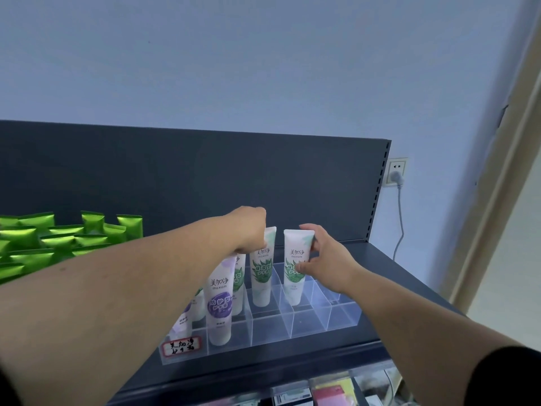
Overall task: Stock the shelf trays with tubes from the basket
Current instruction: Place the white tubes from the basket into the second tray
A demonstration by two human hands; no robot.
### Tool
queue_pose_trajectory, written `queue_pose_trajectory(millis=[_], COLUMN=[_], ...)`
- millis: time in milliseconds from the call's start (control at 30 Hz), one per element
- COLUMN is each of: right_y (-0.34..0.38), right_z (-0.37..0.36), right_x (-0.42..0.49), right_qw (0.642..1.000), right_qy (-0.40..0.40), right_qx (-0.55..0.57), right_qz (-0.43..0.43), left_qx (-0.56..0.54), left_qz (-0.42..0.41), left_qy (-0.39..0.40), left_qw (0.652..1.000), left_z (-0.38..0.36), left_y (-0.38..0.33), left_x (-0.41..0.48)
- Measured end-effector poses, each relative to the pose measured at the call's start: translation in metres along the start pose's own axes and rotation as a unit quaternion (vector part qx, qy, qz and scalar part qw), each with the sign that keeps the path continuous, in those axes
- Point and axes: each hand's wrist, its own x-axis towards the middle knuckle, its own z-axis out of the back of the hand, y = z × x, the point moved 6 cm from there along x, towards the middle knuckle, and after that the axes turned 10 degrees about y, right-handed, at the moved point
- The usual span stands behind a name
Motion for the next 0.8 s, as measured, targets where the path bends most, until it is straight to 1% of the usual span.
queue_pose_trajectory(millis=[167,333,433,500,567,633,733,800], right_y=[-0.001,-0.004,-0.008,-0.009,-0.011,-0.011,-0.018,-0.029], right_z=[0.002,0.008,0.016,0.022,0.029,0.036,0.042,0.046], right_x=[-0.002,-0.01,-0.022,-0.035,-0.051,-0.071,-0.105,-0.129], right_qw=[1.0,1.0,0.999,0.999,0.998,0.993,0.983,0.977], right_qy=[-0.009,-0.021,-0.035,-0.043,-0.058,-0.076,-0.079,-0.081], right_qx=[-0.005,0.006,0.014,0.003,-0.028,-0.084,-0.166,-0.196], right_qz=[-0.008,-0.01,-0.012,-0.015,-0.016,-0.015,-0.012,-0.008], left_qx=[0.032,0.02,-0.001,0.005,0.014,0.026,0.053,0.039], left_qz=[-0.002,0.003,0.014,0.008,-0.002,-0.007,-0.021,-0.035], left_qy=[-0.005,-0.017,-0.044,-0.077,-0.108,-0.125,-0.151,-0.159], left_qw=[0.999,1.0,0.999,0.997,0.994,0.992,0.987,0.986], left_z=[0.002,0.004,0.008,0.012,0.012,0.005,-0.016,-0.039], left_y=[-0.004,-0.008,-0.01,-0.018,-0.032,-0.05,-0.082,-0.104], left_x=[-0.001,-0.007,-0.015,-0.022,-0.032,-0.04,-0.051,-0.061])
